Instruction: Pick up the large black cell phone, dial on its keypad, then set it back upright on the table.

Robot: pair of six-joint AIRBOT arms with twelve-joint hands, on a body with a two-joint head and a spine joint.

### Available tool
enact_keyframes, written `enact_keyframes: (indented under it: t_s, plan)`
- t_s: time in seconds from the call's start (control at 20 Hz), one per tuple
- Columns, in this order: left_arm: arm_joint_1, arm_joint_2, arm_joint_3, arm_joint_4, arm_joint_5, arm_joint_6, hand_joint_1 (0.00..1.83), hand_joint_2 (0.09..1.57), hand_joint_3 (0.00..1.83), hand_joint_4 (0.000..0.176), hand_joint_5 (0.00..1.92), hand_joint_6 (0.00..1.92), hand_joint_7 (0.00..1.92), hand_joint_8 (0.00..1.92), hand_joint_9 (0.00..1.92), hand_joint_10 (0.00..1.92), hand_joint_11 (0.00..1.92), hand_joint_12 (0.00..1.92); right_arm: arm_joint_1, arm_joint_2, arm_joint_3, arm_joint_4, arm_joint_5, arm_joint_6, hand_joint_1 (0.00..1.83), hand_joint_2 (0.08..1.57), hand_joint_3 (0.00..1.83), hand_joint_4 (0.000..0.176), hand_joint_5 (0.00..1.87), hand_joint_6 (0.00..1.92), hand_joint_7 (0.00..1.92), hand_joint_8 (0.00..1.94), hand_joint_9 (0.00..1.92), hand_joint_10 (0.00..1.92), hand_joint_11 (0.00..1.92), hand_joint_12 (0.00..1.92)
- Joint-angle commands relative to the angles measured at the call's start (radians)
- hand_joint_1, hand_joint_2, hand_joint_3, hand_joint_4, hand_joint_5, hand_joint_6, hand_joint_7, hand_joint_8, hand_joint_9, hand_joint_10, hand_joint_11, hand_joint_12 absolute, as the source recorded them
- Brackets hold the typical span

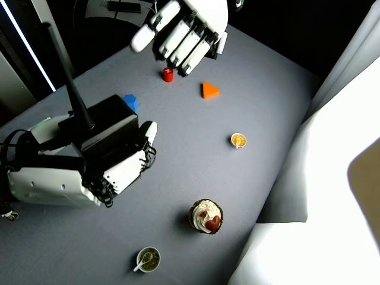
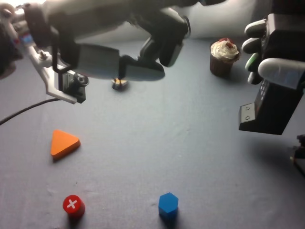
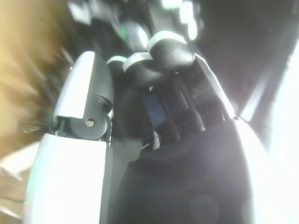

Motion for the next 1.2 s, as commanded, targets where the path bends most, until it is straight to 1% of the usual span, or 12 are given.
enact_keyframes:
  t_s: [0.0,0.1,0.15,0.2,0.25,0.35,0.4,0.5,0.6,0.65,0.9,1.15]
  plan:
    - [-0.014,0.004,-0.004,-0.078,-0.15,-0.029,1.32,1.24,0.0,0.051,0.19,0.02,0.73,1.46,0.74,1.92,0.73,1.92,0.007,0.002,0.008,0.007,0.137,0.021,1.37,1.14,0.0,0.0,0.81,1.05,0.92,1.02,0.95,1.28,0.95,1.16]
    - [-0.008,0.003,-0.001,-0.098,-0.235,-0.073,1.28,1.27,0.01,0.012,0.29,0.02,0.68,1.51,0.67,1.8,0.64,1.92,0.017,-0.015,0.026,0.007,0.129,0.021,1.38,1.11,0.0,0.0,0.85,0.97,0.99,0.93,1.04,1.19,0.98,1.14]
    - [-0.006,0.003,-0.001,-0.105,-0.263,-0.096,0.87,1.36,0.02,0.008,0.28,0.01,0.65,1.2,0.6,1.69,0.53,1.92,0.022,-0.024,0.035,0.007,0.124,0.021,1.37,1.11,0.0,0.0,0.87,0.95,1.0,0.92,1.04,1.19,0.98,1.14]
    - [-0.005,0.003,-0.003,-0.109,-0.281,-0.119,0.77,1.3,0.0,0.009,0.26,0.0,0.64,1.05,0.55,1.61,0.47,1.92,0.027,-0.032,0.044,0.006,0.12,0.021,1.37,1.13,0.0,0.0,0.84,1.0,0.95,0.97,0.98,1.25,0.97,1.13]
    - [0.003,0.003,-0.007,-0.132,-0.287,-0.133,0.63,1.26,0.0,0.013,0.27,0.0,0.66,0.71,0.54,1.36,0.43,1.84,0.033,-0.04,0.054,0.004,0.115,0.021,1.37,1.13,0.0,0.0,0.85,1.0,0.95,0.97,0.97,1.24,0.97,1.12]
    - [0.05,0.005,-0.006,-0.261,-0.316,-0.135,0.4,1.25,0.0,0.02,0.33,0.0,0.73,0.16,0.59,0.72,0.32,1.46,0.049,-0.052,0.07,0.0,0.103,0.021,1.37,1.13,0.0,0.0,0.83,1.01,0.95,0.98,0.96,1.25,0.97,1.11]
    - [0.068,0.008,-0.007,-0.333,-0.325,-0.136,0.31,1.23,0.0,0.027,0.35,0.0,0.64,0.05,0.54,0.4,0.19,1.27,0.053,-0.055,0.075,-0.005,0.097,0.021,1.37,1.13,0.0,0.0,0.85,0.99,0.96,0.97,0.97,1.25,0.97,1.11]
    - [0.085,0.015,-0.01,-0.424,-0.301,-0.14,0.13,1.23,0.0,0.032,0.34,0.0,0.47,0.0,0.4,0.07,0.02,0.88,0.059,-0.056,0.084,-0.013,0.082,0.024,1.37,1.14,0.0,0.0,0.81,1.04,0.92,1.03,0.95,1.27,0.98,1.12]
    - [0.09,0.028,-0.029,-0.445,-0.148,-0.196,0.0,1.21,0.0,0.054,0.24,0.0,0.23,0.0,0.19,0.01,0.0,0.43,0.06,-0.056,0.09,-0.013,0.073,0.025,1.37,1.14,0.0,0.0,0.82,1.04,0.93,1.0,0.97,1.26,0.98,1.11]
    - [0.091,0.038,-0.043,-0.438,-0.013,-0.309,0.0,1.18,0.0,0.068,0.22,0.0,0.15,0.0,0.12,0.0,0.0,0.3,0.06,-0.057,0.094,-0.013,0.07,0.028,1.38,1.13,0.0,0.0,0.83,1.02,0.96,0.96,1.0,1.21,1.01,1.07]
    - [0.11,0.043,-0.046,-0.413,-0.045,-0.323,0.0,1.16,0.0,0.072,0.17,0.0,0.13,0.0,0.12,0.0,0.0,0.28,0.071,-0.073,0.112,-0.004,0.072,0.028,1.38,1.11,0.0,0.0,0.88,0.95,1.0,0.89,1.01,1.2,1.04,1.06]
    - [0.113,0.053,-0.059,-0.415,-0.055,-0.329,0.0,1.19,0.0,0.048,0.16,0.0,0.14,0.01,0.13,0.0,0.0,0.41,0.082,-0.099,0.12,0.017,0.11,0.028,1.38,1.11,0.0,0.0,0.88,0.97,0.99,0.88,1.03,1.17,1.04,1.04]
